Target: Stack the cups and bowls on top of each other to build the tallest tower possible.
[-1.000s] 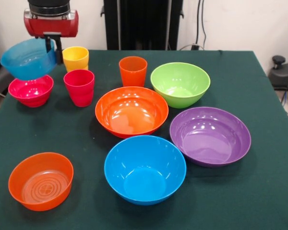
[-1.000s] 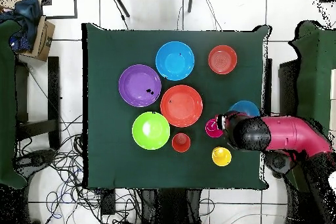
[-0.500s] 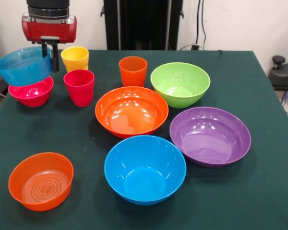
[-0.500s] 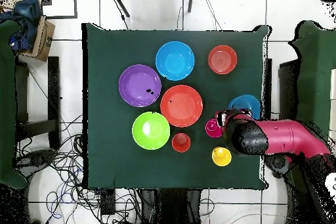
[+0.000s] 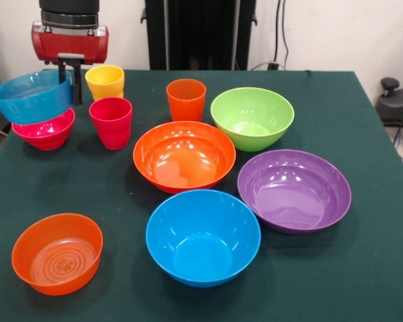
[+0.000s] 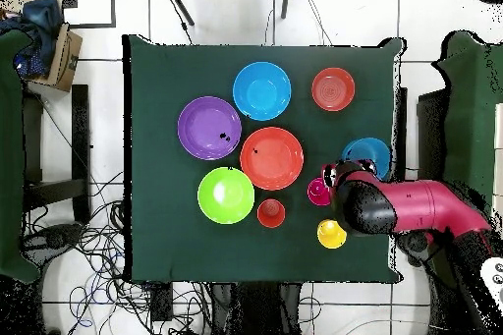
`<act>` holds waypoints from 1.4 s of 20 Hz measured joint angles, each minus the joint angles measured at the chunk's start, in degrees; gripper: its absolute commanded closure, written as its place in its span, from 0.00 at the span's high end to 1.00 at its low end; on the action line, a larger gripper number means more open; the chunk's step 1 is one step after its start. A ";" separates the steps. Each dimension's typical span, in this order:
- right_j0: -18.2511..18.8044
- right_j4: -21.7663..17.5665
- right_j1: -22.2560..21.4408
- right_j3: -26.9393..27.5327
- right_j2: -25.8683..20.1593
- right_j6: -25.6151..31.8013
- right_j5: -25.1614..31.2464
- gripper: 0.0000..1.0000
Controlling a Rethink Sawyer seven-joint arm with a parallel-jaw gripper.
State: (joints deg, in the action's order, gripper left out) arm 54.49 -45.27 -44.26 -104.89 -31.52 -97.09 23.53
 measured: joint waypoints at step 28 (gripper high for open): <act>8.19 5.45 -1.70 -3.20 -5.58 0.00 15.32 0.00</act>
State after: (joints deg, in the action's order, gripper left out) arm 62.68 -39.82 -45.96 -108.09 -37.10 -97.09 38.84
